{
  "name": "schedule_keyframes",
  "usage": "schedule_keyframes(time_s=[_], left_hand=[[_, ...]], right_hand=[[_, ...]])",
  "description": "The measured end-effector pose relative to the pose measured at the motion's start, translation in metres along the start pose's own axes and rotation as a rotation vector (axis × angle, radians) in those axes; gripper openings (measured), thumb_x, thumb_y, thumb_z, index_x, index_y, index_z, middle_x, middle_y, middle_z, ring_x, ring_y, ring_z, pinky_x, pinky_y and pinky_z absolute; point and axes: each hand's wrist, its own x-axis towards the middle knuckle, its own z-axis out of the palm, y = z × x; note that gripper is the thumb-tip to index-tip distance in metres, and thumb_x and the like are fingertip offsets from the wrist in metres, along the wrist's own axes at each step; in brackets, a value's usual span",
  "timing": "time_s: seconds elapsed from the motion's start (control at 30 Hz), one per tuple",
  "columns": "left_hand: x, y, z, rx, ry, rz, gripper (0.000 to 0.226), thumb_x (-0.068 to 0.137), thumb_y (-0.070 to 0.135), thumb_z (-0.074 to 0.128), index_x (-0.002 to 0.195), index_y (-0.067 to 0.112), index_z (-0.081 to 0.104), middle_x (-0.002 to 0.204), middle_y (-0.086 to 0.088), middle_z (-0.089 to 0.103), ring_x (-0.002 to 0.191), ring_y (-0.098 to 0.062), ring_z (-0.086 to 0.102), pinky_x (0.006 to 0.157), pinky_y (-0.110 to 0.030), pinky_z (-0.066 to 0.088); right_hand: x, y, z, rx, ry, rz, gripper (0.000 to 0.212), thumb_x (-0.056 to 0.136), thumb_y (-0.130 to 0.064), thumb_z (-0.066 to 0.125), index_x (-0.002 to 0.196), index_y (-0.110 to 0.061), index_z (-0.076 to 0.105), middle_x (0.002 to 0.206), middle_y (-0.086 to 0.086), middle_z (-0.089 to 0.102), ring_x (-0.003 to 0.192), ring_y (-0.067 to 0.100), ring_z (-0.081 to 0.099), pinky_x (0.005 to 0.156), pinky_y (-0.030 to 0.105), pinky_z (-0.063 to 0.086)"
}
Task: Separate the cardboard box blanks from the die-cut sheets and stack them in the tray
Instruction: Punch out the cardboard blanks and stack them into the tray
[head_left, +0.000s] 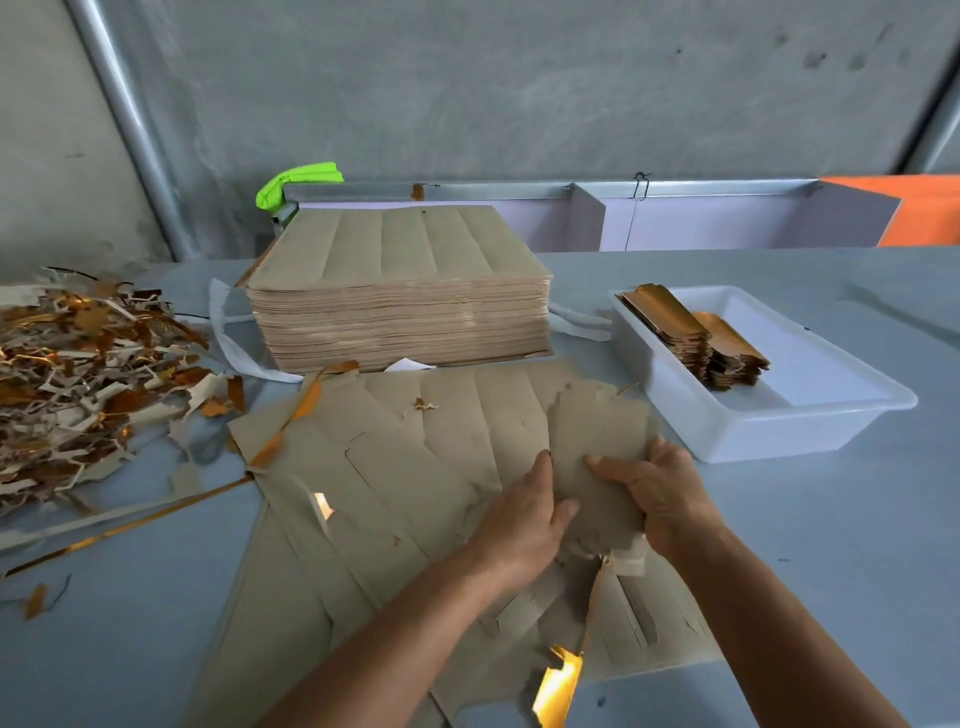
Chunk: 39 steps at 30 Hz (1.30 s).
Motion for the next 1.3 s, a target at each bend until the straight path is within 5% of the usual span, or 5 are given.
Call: schedule_keyframes(time_s=[0.17, 0.5, 0.73, 1.1, 1.3], left_hand=[[-0.011, -0.029, -0.022, 0.5, -0.136, 0.075, 0.062, 0.087, 0.05, 0.055, 0.141, 0.026, 0.036, 0.138, 0.001, 0.039, 0.131, -0.018, 0.031, 0.11, -0.038, 0.017], [-0.018, -0.049, -0.069, 0.081, -0.201, 0.093, 0.015, 0.077, 0.009, 0.072, 0.078, 0.023, 0.066, 0.083, 0.014, 0.057, 0.086, -0.013, 0.057, 0.084, -0.033, 0.047], [-0.015, -0.022, -0.075, 0.037, -0.162, 0.338, 0.018, 0.083, 0.002, 0.066, 0.083, 0.019, 0.072, 0.079, 0.019, 0.063, 0.077, 0.015, 0.051, 0.093, -0.013, 0.034], [-0.003, -0.016, -0.046, -0.026, 0.305, 0.412, 0.018, 0.072, -0.002, 0.073, 0.088, 0.006, 0.068, 0.084, -0.006, 0.065, 0.083, -0.02, 0.058, 0.081, -0.032, 0.046], [-0.007, -0.032, -0.034, -0.202, 0.398, 0.281, 0.026, 0.067, -0.015, 0.069, 0.088, 0.001, 0.063, 0.094, -0.006, 0.058, 0.09, -0.022, 0.06, 0.083, -0.033, 0.051]], right_hand=[[0.004, -0.011, -0.012, 0.016, 0.034, 0.029, 0.028, 0.072, 0.009, 0.072, 0.084, -0.015, 0.062, 0.057, -0.007, 0.069, 0.049, 0.007, 0.065, 0.037, 0.022, 0.048], [0.009, -0.027, -0.031, 0.113, 0.179, -0.05, 0.031, 0.073, 0.0, 0.074, 0.098, -0.015, 0.063, 0.091, 0.001, 0.067, 0.088, 0.023, 0.063, 0.059, 0.034, 0.049], [0.013, -0.035, -0.017, -0.592, -0.073, -0.49, 0.101, 0.075, 0.01, 0.069, 0.146, -0.042, 0.018, 0.119, -0.007, 0.055, 0.103, 0.013, 0.053, 0.091, 0.024, 0.05], [-0.005, -0.019, 0.012, -0.642, -0.433, -0.211, 0.006, 0.08, -0.015, 0.073, 0.083, -0.015, 0.078, 0.064, 0.005, 0.064, 0.059, 0.007, 0.054, 0.057, 0.017, 0.042], [-0.006, -0.003, 0.025, -0.723, -0.381, -0.037, 0.032, 0.072, -0.003, 0.079, 0.102, -0.012, 0.073, 0.09, -0.002, 0.068, 0.078, 0.007, 0.062, 0.065, 0.014, 0.053]])
